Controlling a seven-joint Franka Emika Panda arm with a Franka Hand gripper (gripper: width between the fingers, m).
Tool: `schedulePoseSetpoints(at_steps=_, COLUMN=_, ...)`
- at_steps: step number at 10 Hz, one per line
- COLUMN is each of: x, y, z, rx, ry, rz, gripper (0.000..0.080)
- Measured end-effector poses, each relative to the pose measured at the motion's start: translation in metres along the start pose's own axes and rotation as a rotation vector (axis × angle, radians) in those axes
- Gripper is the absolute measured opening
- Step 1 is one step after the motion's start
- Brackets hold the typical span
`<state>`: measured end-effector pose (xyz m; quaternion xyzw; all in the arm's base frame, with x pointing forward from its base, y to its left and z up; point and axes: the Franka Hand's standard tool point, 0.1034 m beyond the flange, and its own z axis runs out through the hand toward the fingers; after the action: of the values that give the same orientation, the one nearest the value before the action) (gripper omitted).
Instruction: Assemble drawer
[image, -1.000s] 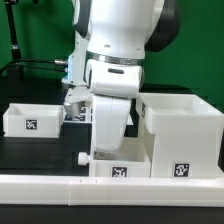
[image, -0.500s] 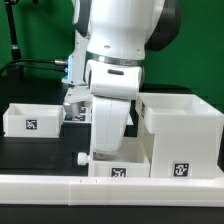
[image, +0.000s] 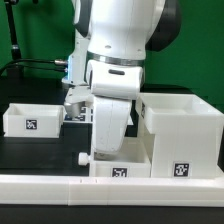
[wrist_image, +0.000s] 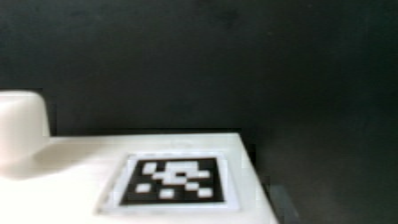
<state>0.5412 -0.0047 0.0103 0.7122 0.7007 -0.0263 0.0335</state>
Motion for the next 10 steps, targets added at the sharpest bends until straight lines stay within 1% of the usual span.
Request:
schedulePoseSetpoints(at_steps=1, x=-0.0010, y=0.0002, z=0.0005, rx=-0.014, ry=0.001, rz=-0.003, gripper=0.0042)
schedulePoseSetpoints(at_steps=6, x=-0.0022, y=0.0002, z=0.0007, rx=-0.015, ry=0.002, rz=-0.001, gripper=0.0042)
schedulePoseSetpoints(at_steps=7, x=-0.0012, y=0.0004, z=0.0006, rx=-0.017, ry=0.002, rz=-0.001, gripper=0.0042)
schedulePoseSetpoints(at_steps=9, x=0.0012, y=-0.0002, z=0.0011, rx=-0.028, ry=0.006, rz=0.017, gripper=0.0042)
schedulePoseSetpoints(at_steps=10, x=0.0022, y=-0.0004, z=0.0011, rx=-0.026, ry=0.006, rz=0.024, gripper=0.0042)
